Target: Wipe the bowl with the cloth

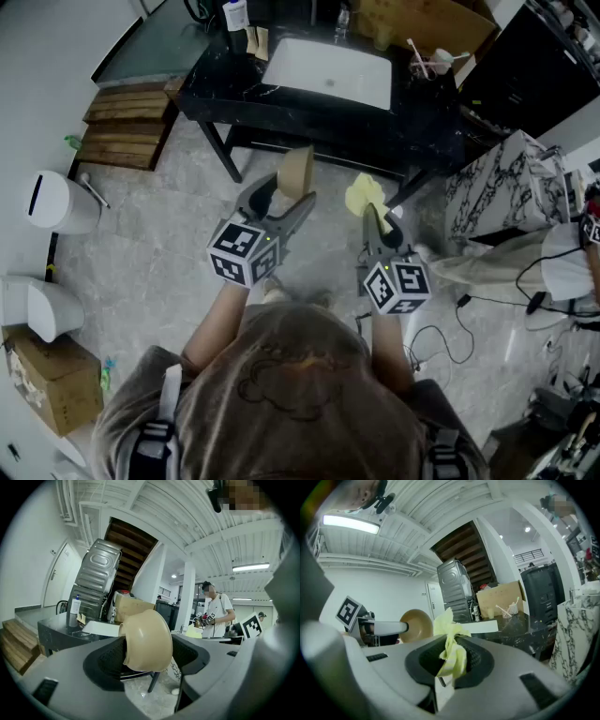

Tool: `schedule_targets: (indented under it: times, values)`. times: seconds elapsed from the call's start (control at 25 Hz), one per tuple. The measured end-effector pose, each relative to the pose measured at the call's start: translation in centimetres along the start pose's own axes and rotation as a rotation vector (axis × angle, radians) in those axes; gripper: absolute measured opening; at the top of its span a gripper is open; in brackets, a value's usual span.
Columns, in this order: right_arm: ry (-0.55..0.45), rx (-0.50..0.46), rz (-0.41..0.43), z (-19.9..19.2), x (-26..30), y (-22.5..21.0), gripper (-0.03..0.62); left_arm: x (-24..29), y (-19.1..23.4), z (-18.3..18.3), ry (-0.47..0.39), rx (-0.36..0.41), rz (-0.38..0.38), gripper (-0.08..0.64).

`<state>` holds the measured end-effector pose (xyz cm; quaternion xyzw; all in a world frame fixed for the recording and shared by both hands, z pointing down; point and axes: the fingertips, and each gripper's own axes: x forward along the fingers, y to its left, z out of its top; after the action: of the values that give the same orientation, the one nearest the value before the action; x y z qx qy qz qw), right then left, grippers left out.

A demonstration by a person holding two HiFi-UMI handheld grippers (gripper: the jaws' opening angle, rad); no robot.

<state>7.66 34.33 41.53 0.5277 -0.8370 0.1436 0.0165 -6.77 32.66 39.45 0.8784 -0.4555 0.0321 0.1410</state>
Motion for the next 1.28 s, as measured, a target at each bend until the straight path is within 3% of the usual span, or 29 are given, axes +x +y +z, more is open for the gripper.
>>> schedule_targets:
  times: [0.88,1.28]
  values:
    - [-0.024,0.029,0.042,0.0,2.1,3.0,0.028,-0.2,3.3,0.0,0.016,0.008,-0.038,0.304]
    - [-0.054,0.021,0.002,-0.8,3.4,4.9,0.026,-1.0,6.1,-0.8,0.023,0.016,-0.084,0.304]
